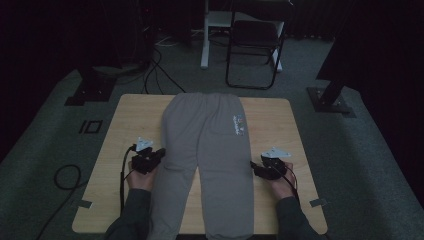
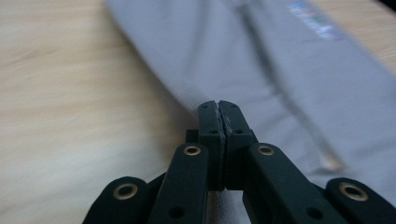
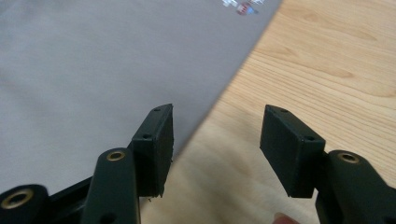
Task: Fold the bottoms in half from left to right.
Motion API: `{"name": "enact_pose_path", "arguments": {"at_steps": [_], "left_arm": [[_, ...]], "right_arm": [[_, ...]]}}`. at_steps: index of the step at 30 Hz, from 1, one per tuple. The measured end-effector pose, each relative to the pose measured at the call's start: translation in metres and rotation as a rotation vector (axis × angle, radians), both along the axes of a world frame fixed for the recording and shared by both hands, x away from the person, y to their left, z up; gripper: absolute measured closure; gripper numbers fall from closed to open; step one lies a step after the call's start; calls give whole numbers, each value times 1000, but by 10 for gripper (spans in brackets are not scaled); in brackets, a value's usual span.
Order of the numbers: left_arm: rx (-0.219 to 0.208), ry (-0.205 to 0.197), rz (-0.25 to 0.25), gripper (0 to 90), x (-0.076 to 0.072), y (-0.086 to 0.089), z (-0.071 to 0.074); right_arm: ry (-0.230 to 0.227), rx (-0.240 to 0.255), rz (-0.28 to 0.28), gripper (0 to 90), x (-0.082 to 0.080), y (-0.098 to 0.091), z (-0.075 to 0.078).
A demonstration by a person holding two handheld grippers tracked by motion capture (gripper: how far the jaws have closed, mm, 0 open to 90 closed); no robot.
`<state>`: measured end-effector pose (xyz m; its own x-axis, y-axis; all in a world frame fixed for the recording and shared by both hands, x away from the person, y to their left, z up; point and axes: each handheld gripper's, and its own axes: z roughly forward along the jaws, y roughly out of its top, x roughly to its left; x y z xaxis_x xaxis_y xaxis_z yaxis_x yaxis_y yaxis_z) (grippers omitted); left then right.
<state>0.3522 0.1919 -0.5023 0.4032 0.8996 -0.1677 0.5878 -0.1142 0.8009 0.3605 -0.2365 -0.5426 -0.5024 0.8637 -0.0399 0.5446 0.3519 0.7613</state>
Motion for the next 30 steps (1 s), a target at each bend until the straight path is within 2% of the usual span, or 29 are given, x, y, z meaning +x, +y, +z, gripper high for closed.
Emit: {"name": "enact_pose_path", "arguments": {"at_steps": [2,3,5,7,8,9,11,13,15,17,18,20,21,23,24,26,28,30], "left_arm": [[0,0,0,888,0,0,0],[0,-10,-58,888,5,-23,8],[4,-14,-112,888,8,-44,14],[10,-18,-163,888,10,-66,19],[10,-18,-163,888,10,-66,19],[24,-17,-232,888,12,-96,24],[27,-16,-284,888,13,-121,27],[-6,-7,-329,889,14,-143,32],[-62,-3,-377,891,13,-163,38],[-80,-26,-415,894,8,-183,44],[-80,-26,-415,893,8,-183,44],[-115,-13,-480,893,7,-208,45],[-113,-11,-489,892,7,-214,43],[-143,11,-515,866,11,-220,37],[-156,13,-529,768,12,-219,34],[-139,0,-513,679,13,-210,32],[-132,11,-478,663,16,-195,30],[-95,10,-428,648,20,-177,28]], "right_arm": [[3,-6,-9,448,3,0,-2],[3,-6,-9,449,3,0,-2],[11,-38,-29,449,7,-2,-8],[12,-50,-34,449,8,-3,-9],[12,-50,-34,449,8,-3,-9],[13,-47,-44,447,8,-4,-11],[11,-49,-48,448,7,-4,-11],[15,-30,-49,450,7,-4,-12],[26,8,-53,449,8,-8,-13],[31,27,-51,449,9,-10,-14],[28,27,-49,449,9,-10,-14],[29,26,-49,449,9,-10,-14],[30,26,-50,449,9,-10,-14],[30,26,-52,449,9,-10,-14],[30,26,-53,449,9,-11,-14],[33,24,-62,449,9,-12,-14],[34,17,-84,461,9,-13,-13],[20,12,-110,463,9,-13,-10]]}}
